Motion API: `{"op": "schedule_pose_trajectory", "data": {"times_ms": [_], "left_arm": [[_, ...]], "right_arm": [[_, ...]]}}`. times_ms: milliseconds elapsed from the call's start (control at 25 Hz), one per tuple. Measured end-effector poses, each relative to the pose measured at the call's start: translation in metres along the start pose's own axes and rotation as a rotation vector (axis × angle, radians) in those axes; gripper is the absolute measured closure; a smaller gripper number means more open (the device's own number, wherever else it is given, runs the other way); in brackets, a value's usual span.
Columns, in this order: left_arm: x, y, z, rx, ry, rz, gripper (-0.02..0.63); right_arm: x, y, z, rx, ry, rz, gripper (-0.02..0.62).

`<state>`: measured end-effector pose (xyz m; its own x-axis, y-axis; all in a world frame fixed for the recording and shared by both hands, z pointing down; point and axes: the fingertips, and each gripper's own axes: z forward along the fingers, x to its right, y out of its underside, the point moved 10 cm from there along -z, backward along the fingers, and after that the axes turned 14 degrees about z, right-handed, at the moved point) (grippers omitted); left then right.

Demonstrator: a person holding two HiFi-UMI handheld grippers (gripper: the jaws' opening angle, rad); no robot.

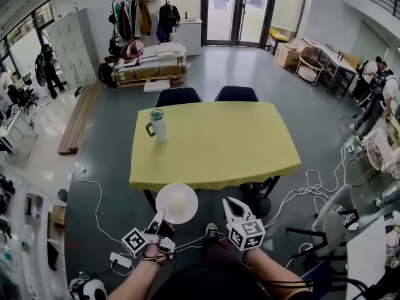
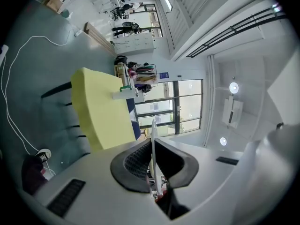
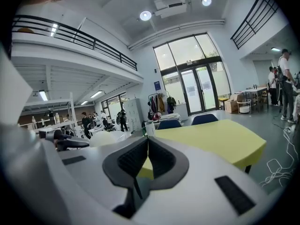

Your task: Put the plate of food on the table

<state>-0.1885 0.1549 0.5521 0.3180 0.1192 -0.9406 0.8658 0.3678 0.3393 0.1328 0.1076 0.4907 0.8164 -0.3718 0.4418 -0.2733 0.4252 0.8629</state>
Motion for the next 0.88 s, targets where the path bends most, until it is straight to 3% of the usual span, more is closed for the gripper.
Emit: {"op": "schedule_pose_trajectory", "data": {"times_ms": [520, 880], "left_arm": [[-0.014, -0.038, 0.152, 0.101, -0.090, 0.005, 0.583], [-0.021, -0.062, 0.205, 0.117, -0.108, -0.004, 0.583]], "right_arm": [[0.084, -0.080, 0.148, -0.076, -0.092, -0.031, 0.581], [0.098, -0.101, 0.203, -0.100, -0.100, -0.006, 0.581]]}}
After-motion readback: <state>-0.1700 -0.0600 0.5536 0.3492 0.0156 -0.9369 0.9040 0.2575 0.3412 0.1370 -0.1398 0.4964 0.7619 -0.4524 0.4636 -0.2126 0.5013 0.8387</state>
